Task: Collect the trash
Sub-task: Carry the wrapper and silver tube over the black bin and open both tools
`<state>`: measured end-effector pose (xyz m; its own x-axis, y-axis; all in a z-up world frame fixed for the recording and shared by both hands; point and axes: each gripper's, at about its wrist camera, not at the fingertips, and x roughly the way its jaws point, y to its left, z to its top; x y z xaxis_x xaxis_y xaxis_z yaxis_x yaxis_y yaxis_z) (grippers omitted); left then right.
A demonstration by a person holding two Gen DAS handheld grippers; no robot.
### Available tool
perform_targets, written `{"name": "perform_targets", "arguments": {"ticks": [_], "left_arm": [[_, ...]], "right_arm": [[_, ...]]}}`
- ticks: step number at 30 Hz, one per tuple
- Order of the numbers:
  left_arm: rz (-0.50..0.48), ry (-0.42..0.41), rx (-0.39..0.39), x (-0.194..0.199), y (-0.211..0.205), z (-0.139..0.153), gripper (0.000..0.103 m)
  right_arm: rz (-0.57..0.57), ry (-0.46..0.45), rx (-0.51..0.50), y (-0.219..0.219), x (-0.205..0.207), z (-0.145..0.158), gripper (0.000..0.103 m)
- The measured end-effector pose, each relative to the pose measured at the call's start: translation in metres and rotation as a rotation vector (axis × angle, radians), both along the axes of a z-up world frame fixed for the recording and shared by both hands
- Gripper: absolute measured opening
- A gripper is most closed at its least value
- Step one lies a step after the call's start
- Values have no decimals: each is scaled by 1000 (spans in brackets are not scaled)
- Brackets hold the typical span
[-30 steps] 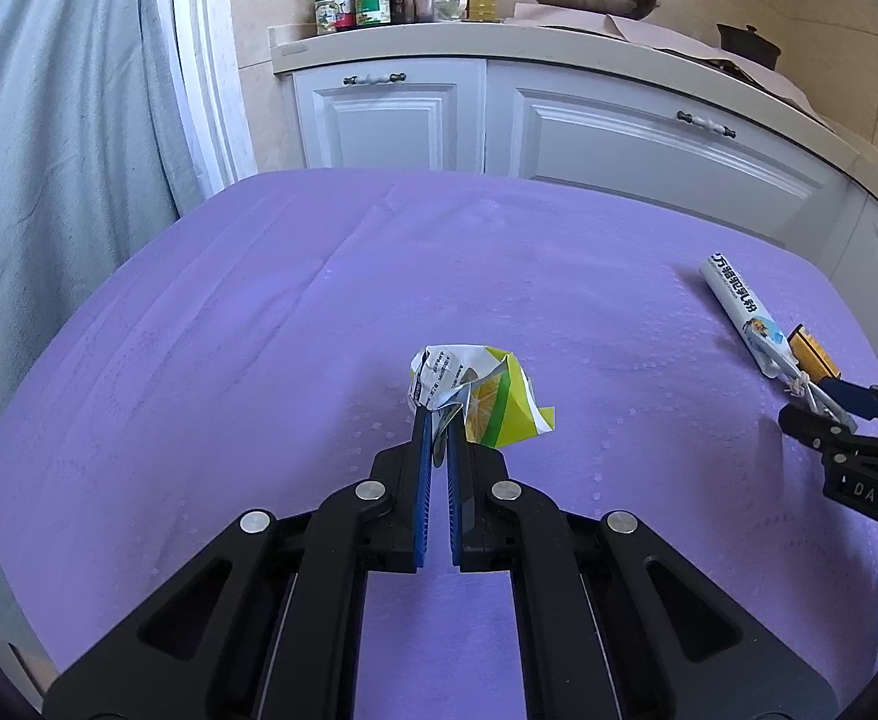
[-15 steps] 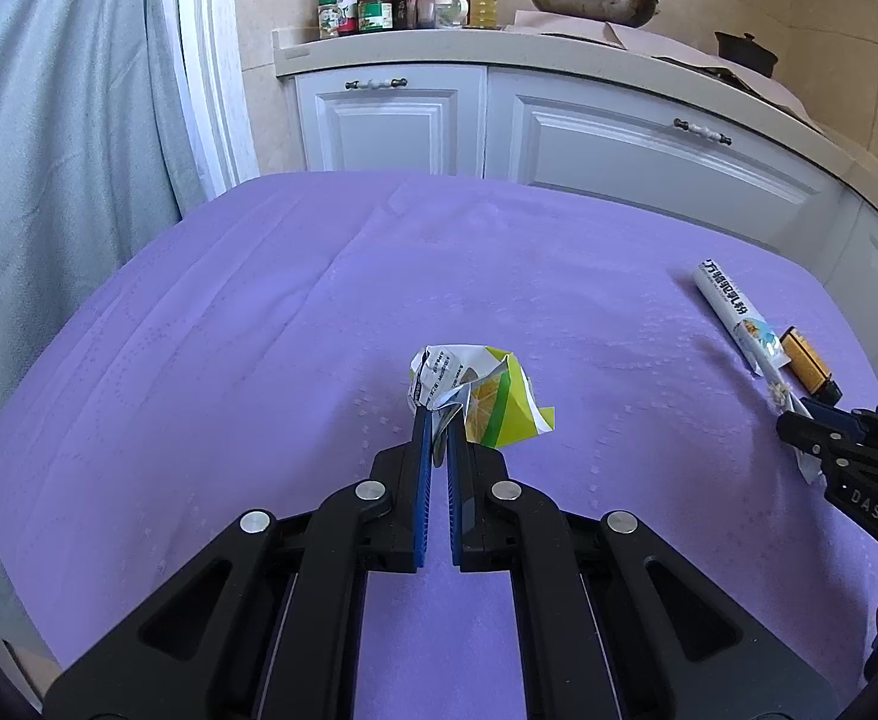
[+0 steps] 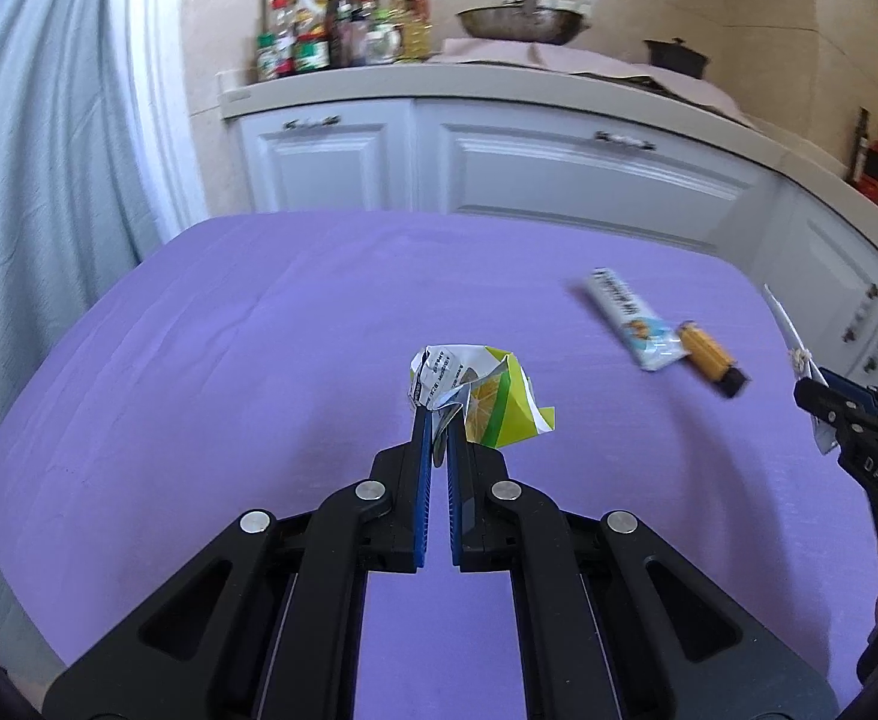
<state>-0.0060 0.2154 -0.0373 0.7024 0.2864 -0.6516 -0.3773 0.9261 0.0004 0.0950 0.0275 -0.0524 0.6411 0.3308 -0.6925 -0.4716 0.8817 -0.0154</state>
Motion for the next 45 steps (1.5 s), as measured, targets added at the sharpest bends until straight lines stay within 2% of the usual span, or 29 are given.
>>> {"name": "perform_targets", "arguments": {"ticks": [13, 26, 34, 45], "left_arm": [[-217, -45, 9, 24, -102, 18, 5], [-459, -56, 18, 63, -221, 19, 5], [-542, -37, 29, 87, -276, 7, 5], [-606, 14, 57, 123, -333, -18, 5]], "right_arm": [[-253, -83, 21, -99, -8, 17, 17], [-501, -107, -3, -202, -17, 9, 17], [-578, -93, -4, -243, -15, -2, 17], [-630, -60, 16, -274, -2, -19, 17]]}}
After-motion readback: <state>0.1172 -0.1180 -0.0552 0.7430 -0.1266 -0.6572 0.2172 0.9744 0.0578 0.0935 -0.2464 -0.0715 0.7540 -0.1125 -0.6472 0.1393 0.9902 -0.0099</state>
